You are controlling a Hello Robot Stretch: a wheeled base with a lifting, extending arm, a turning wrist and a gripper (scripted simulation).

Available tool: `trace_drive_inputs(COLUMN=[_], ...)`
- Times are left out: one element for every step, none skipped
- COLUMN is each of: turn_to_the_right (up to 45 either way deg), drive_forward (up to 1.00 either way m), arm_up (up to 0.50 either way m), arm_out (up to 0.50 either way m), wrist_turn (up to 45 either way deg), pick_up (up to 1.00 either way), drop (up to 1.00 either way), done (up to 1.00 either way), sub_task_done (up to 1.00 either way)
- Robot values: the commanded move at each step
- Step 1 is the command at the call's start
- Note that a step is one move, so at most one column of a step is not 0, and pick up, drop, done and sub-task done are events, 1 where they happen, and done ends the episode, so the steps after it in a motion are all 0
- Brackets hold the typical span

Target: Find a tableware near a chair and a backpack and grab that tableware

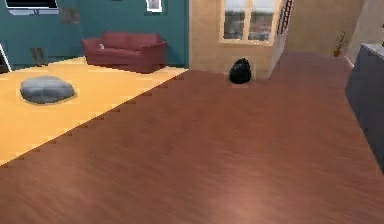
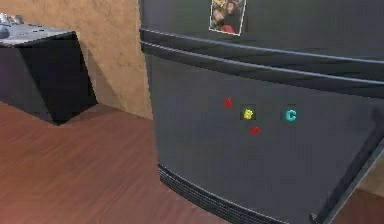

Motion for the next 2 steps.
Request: trace_drive_inputs(turn_to_the_right=[-45.0, -6.0], drive_forward=[0.00, 0.00], arm_up=[0.00, 0.00], arm_out=[0.00, 0.00], wrist_turn=[0.0, 0.0], pick_up=[0.00, 0.00], drop=[0.00, 0.00], done=[0.00, 0.00], sub_task_done=[0.00, 0.00])
